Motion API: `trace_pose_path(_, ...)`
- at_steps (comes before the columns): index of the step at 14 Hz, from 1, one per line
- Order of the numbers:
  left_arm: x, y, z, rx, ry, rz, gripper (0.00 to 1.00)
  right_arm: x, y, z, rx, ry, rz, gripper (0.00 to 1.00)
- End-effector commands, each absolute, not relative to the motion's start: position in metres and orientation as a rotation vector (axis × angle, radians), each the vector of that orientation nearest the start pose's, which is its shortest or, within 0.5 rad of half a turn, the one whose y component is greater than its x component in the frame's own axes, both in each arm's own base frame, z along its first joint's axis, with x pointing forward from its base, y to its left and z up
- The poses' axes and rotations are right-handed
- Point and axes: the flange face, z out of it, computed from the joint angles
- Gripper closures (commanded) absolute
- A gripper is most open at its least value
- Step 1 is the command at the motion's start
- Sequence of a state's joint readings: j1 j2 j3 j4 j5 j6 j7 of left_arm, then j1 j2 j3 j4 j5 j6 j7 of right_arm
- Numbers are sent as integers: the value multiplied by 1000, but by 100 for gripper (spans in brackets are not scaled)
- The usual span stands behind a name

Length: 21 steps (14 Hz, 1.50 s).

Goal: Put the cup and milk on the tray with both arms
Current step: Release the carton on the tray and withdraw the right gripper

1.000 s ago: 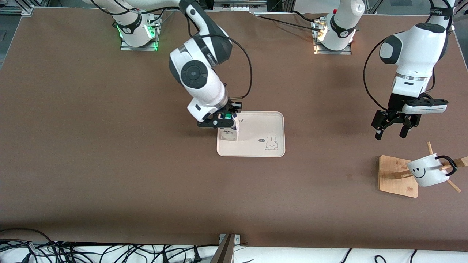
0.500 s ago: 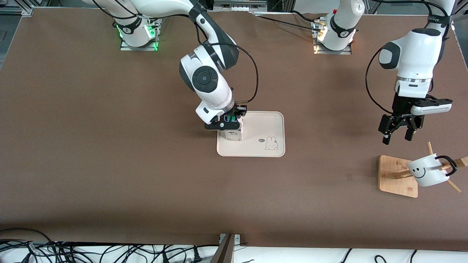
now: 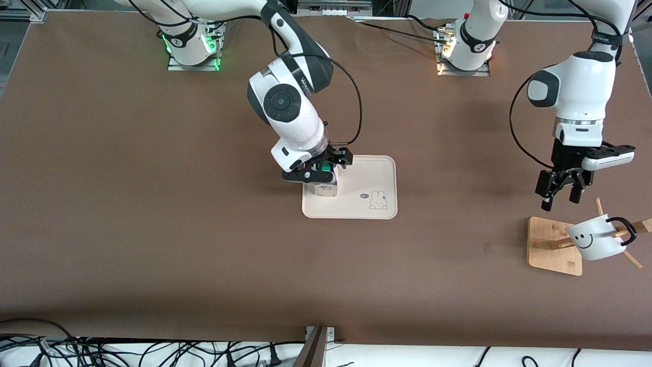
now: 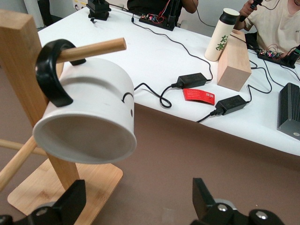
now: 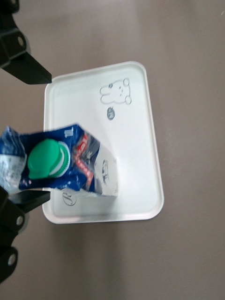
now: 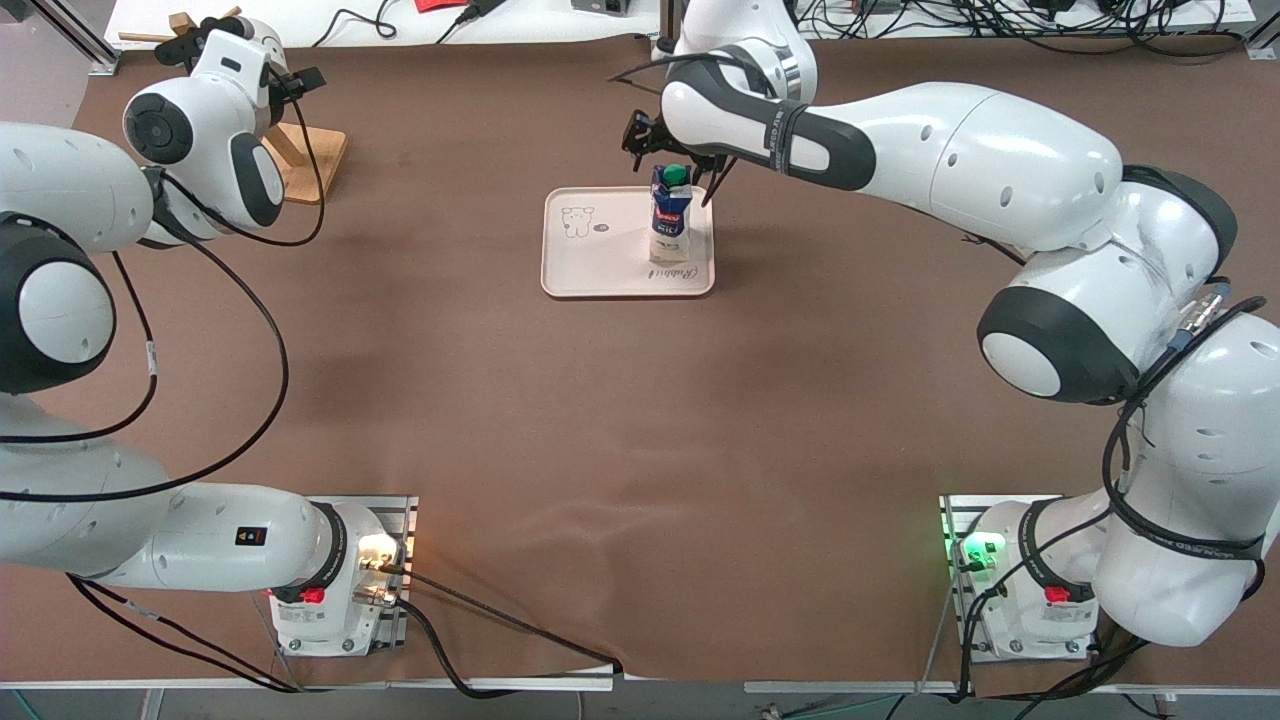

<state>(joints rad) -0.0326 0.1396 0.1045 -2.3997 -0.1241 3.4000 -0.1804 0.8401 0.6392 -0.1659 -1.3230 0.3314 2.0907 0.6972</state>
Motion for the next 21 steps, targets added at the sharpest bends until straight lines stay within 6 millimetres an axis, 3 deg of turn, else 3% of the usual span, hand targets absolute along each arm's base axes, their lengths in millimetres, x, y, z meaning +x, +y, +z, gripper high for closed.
trace_pose_path(1, 573, 54, 357, -2835, -572, -1360, 0, 564, 472, 420, -2893, 221, 2, 0)
trace_pose_path(3, 580, 55, 350, -2835, -579, -1353, 0, 577, 432, 459, -2919, 197, -26, 0)
trace_pose_path(5, 579, 60, 343, -2833, -648, -1338, 0, 593, 373, 493, -2971, 168, -4, 0)
trace_pose_path(10, 594, 62, 345, -2815, -656, -1371, 0, 594, 253, 562, -3003, 68, 84, 0)
trace_pose_path(13, 612, 72, 349, -2784, -643, -1406, 0, 577, 202, 580, -3013, 22, 91, 0)
trace_pose_path(16, 614, 77, 343, -2778, -641, -1394, 0, 555, 136, 596, -3068, -27, 81, 0)
trace_pose_path(18, 619, 77, 351, -2769, -632, -1418, 0, 544, 95, 605, -3073, -91, 64, 0)
trace_pose_path(21, 624, 76, 359, -2759, -617, -1444, 0, 542, 34, 608, -3078, -172, 79, 0)
